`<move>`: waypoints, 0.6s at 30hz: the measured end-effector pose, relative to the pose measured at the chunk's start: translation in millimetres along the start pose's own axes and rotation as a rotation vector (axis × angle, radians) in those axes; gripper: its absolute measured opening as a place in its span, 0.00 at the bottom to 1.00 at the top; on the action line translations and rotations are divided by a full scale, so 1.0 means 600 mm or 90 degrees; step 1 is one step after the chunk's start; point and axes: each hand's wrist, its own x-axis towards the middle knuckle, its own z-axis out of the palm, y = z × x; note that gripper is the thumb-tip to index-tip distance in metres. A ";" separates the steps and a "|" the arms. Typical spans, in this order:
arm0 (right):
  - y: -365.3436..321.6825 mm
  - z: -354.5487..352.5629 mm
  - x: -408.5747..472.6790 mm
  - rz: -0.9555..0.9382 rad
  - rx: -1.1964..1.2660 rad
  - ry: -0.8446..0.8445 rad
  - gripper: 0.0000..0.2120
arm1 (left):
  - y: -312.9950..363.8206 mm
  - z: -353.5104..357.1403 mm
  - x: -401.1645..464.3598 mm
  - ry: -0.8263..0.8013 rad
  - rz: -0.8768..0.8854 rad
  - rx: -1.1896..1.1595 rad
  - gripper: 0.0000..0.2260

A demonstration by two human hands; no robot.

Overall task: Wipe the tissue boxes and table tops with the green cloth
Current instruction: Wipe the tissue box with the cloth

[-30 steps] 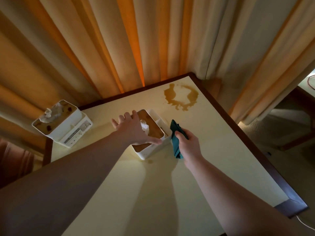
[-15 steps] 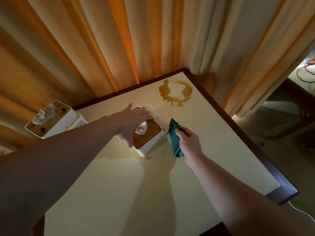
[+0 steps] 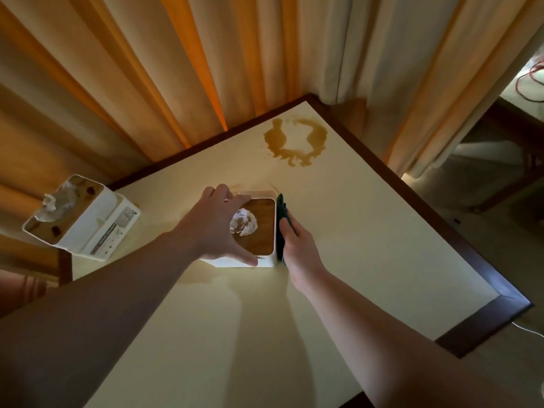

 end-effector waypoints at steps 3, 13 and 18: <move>0.025 0.000 -0.043 -0.011 -0.037 0.000 0.20 | 0.004 -0.001 0.000 0.000 -0.006 0.003 0.63; -0.039 0.021 -0.057 -0.030 0.008 0.010 0.18 | 0.010 -0.002 -0.002 0.000 -0.002 -0.012 0.62; -0.080 0.033 0.017 0.007 -0.032 0.057 0.18 | 0.009 -0.004 -0.001 -0.007 0.007 -0.016 0.61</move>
